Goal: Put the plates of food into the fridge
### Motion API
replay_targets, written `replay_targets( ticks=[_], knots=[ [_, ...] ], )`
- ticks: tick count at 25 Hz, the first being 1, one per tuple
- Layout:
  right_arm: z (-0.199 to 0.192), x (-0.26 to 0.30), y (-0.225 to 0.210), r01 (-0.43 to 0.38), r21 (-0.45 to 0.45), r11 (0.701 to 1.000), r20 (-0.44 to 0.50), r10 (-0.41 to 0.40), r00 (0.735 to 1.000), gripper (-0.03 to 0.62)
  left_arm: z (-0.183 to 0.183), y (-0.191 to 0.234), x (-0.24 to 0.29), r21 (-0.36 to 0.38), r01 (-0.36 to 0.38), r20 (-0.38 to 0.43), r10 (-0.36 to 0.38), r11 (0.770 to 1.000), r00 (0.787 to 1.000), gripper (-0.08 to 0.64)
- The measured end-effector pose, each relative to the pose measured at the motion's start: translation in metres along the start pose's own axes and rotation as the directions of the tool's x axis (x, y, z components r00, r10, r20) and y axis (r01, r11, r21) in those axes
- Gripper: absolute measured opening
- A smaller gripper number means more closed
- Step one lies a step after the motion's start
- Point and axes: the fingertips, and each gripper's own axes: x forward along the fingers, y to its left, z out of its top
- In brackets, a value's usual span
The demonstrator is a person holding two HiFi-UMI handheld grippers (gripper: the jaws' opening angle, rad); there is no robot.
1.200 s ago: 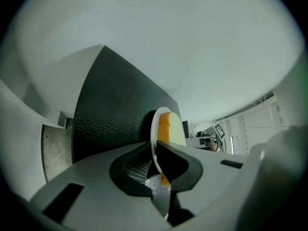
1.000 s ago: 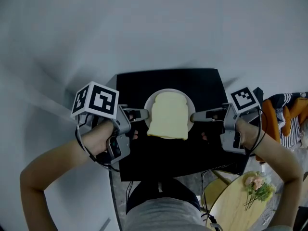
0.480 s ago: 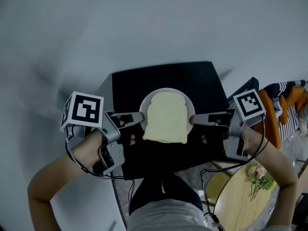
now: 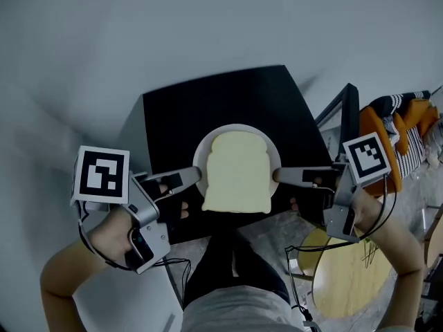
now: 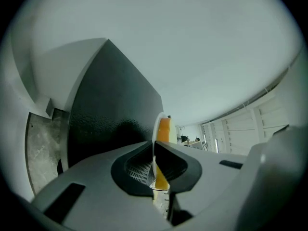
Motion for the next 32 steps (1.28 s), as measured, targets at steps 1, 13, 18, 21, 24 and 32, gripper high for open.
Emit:
replay_targets(
  ticks=[1, 13, 18, 21, 24, 32],
  knots=[
    [0.001, 0.0, 0.0, -0.006, -0.002, 1.0, 0.008, 0.006, 1.0, 0.02, 0.0, 0.0, 0.0, 0.003, 0.002, 0.002, -0.002, 1.0, 1.0, 0.023],
    [0.005, -0.006, 0.012, -0.018, -0.057, 0.998, 0.069, 0.021, 0.997, 0.02, 0.003, -0.002, -0.001, 0.011, 0.031, 0.03, -0.031, 0.999, 0.999, 0.021],
    [0.006, -0.008, 0.014, -0.02, -0.058, 0.998, 0.08, 0.024, 0.996, 0.02, 0.004, -0.002, -0.002, 0.008, 0.048, 0.044, -0.048, 0.999, 0.998, 0.021],
    [0.008, -0.008, 0.013, -0.012, -0.054, 0.998, 0.081, 0.016, 0.997, 0.02, 0.003, 0.001, -0.001, -0.007, 0.047, 0.05, -0.047, 0.999, 0.998, 0.021],
    [0.01, -0.007, 0.015, -0.012, -0.061, 0.998, 0.086, 0.017, 0.996, 0.02, 0.004, 0.002, -0.001, -0.02, 0.052, 0.059, -0.05, 0.998, 0.997, 0.021],
    [0.011, -0.004, 0.015, -0.04, -0.054, 0.998, 0.106, 0.046, 0.993, 0.018, 0.002, 0.001, -0.002, -0.042, 0.057, 0.106, -0.052, 0.997, 0.993, 0.021]
  ],
)
